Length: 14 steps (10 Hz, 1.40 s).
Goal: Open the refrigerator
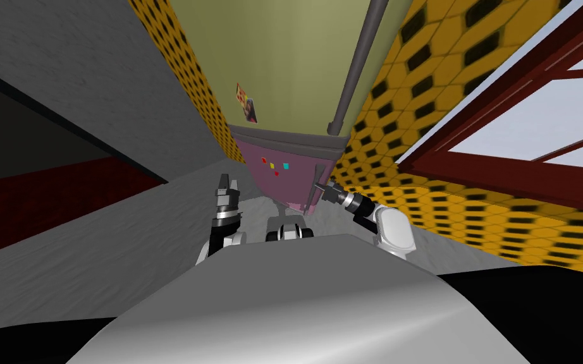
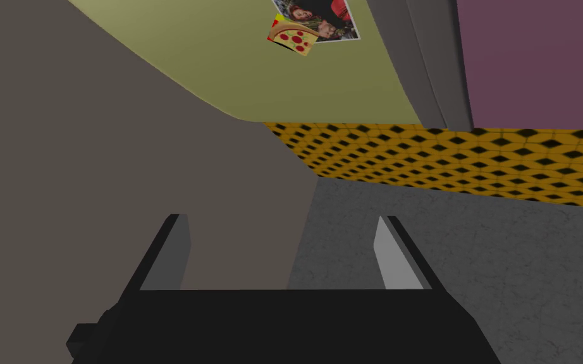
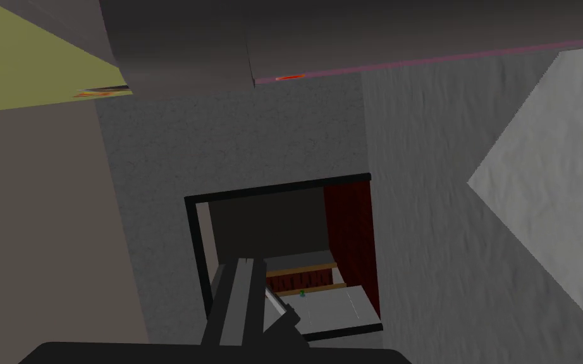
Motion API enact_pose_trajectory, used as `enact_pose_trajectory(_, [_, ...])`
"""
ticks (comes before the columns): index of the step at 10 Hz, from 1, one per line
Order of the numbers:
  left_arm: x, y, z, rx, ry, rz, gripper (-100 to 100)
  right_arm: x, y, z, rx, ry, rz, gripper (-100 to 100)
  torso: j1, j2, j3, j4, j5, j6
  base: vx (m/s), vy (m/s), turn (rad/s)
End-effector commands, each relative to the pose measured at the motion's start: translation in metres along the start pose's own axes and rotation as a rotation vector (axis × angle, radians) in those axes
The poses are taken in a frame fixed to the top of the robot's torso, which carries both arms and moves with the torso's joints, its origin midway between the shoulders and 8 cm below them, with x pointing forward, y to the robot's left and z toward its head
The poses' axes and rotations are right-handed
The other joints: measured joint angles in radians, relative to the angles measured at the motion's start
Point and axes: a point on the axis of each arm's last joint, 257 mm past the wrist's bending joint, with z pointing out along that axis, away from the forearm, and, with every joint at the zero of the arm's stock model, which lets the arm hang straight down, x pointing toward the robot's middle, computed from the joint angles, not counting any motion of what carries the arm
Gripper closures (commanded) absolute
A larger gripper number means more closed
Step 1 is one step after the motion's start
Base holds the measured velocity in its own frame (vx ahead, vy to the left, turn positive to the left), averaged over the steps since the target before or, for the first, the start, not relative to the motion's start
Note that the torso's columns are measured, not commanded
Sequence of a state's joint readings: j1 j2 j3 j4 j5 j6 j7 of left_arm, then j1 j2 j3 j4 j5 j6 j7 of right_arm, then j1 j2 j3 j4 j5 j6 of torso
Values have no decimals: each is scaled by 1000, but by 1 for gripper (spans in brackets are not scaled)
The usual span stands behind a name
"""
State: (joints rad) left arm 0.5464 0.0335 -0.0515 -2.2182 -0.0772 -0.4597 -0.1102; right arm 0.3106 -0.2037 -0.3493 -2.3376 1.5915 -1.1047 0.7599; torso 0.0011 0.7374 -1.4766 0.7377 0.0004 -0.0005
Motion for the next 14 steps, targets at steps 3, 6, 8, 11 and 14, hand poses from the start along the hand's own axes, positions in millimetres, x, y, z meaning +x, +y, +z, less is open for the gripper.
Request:
enact_pose_trajectory(3, [0, 0, 0, 0, 0, 0, 0, 11, -3, -10, 14, 68, 3, 100, -2, 3, 2, 1, -1, 1, -177, 267, -112])
enact_pose_trajectory(6, [0, 0, 0, 0, 0, 0, 0, 15, -4, -13, 18, 90, 4, 100, -1, -1, -1, 0, -1, 1, -144, 248, -71])
enact_pose_trajectory(8, [0, 0, 0, 0, 0, 0, 0, 19, -5, -16, 22, 112, 5, 100, -2, 0, 0, 0, -1, 1, -155, 213, -80])
enact_pose_trajectory(11, [0, 0, 0, -1, 0, 1, 0, 33, -4, -23, 28, 143, 57, -100, -7, -8, -4, -2, -2, 1, 20, 55, -54])
enact_pose_trajectory(14, [0, 0, 0, -1, 0, 1, 0, 52, -3, -34, 38, 191, 124, -100, 0, -1, 0, 0, 0, 0, 109, 37, -56])
